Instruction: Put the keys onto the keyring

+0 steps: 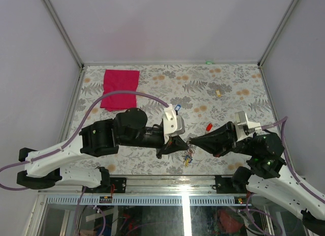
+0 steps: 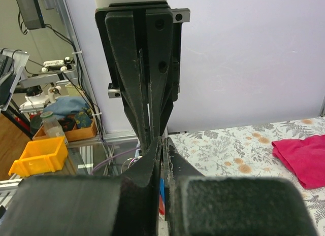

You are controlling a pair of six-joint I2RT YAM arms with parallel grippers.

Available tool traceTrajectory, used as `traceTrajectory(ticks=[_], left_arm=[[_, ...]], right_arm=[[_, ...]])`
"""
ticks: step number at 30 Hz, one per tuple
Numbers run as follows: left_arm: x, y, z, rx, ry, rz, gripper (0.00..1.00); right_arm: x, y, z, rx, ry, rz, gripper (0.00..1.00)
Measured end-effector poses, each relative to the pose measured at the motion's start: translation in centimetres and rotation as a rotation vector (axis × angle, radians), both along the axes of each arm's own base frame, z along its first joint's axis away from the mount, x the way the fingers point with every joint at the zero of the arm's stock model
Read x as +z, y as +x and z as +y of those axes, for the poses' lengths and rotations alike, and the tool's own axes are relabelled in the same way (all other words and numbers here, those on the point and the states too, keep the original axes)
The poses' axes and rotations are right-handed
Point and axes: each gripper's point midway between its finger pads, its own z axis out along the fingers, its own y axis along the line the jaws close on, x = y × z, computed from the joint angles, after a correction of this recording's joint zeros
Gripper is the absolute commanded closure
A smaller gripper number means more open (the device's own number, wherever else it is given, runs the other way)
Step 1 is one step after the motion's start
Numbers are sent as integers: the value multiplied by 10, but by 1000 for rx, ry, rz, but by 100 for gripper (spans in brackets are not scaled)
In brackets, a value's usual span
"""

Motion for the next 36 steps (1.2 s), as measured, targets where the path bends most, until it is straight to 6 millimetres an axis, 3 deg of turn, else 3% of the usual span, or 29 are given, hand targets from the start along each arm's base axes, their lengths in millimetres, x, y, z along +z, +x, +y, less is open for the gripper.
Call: traceTrajectory(ticks=[14, 25, 36], left_arm=[[8, 0, 0, 4, -53, -8, 91], [44, 2, 23, 64, -226, -35, 74], [22, 10, 6, 93, -191, -2, 71]], right_arm=[[6, 4, -4, -34, 40, 11, 100], [3, 5, -6, -49, 30, 4, 100], [3, 4, -7, -48, 31, 3, 100]])
